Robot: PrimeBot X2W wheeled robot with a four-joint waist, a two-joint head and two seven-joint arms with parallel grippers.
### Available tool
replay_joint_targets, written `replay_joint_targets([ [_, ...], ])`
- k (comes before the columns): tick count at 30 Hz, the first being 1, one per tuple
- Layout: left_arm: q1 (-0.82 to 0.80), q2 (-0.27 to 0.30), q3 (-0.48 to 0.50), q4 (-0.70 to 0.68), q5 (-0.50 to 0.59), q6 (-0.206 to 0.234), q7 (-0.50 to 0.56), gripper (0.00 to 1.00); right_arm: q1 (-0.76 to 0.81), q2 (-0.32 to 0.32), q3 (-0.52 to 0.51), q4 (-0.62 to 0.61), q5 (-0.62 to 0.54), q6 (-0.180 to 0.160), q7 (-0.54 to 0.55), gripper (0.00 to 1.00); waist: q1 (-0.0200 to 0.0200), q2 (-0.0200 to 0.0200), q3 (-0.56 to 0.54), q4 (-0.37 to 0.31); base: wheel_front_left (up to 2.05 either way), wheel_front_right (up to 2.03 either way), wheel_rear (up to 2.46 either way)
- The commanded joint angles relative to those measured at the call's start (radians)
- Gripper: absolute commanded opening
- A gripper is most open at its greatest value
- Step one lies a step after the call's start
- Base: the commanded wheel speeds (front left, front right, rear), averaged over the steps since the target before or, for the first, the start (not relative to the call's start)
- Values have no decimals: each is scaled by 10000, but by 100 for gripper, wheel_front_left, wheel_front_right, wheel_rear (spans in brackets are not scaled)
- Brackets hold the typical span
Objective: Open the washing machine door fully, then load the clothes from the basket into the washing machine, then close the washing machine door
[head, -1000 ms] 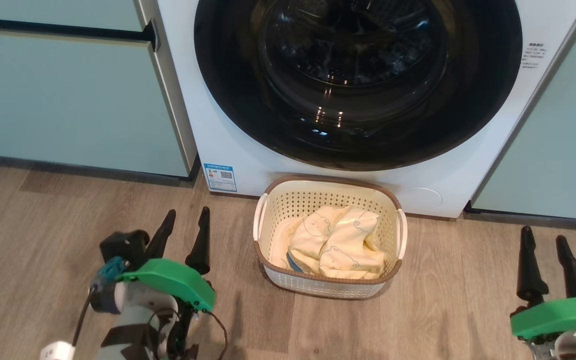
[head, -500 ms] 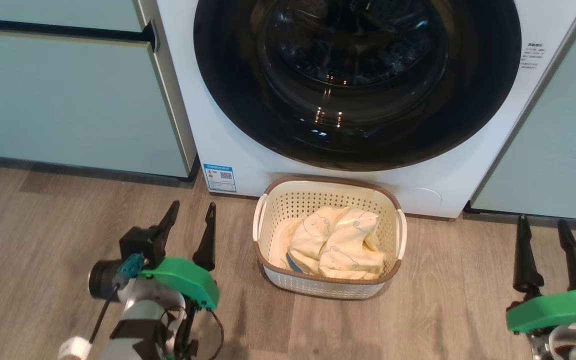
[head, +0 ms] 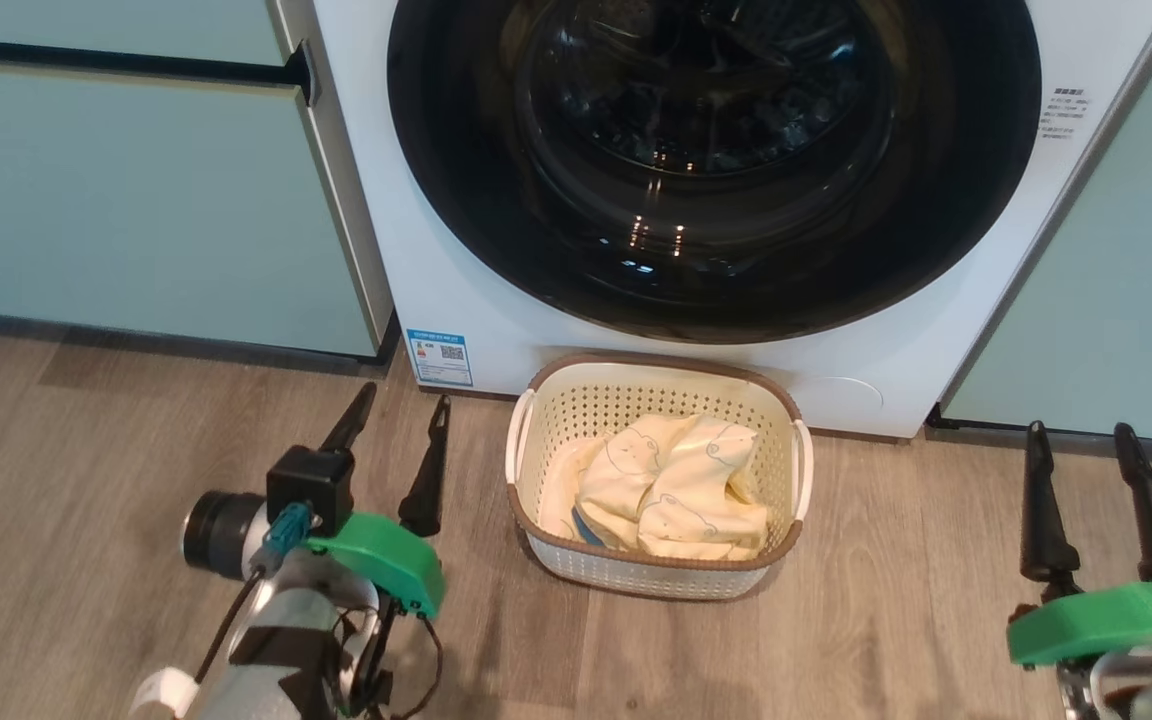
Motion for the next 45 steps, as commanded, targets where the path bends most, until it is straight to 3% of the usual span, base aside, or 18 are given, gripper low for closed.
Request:
replay_joint_targets([
  [1,-596,138,382,-393,73,-40,-107,100,-521,-204,213,-366,-42,2,-137,100,0,0,3,0,0,0,0],
  [23,-623,84,660,-230,-11,-77,-107,100,-466,-204,104,-136,188,2,-137,100,0,0,1,-12,-1,2,-2],
  [45,-689,69,678,-30,-268,-61,-107,100,-456,-204,348,297,1049,2,-138,100,0,0,-23,-3,-23,85,-62],
])
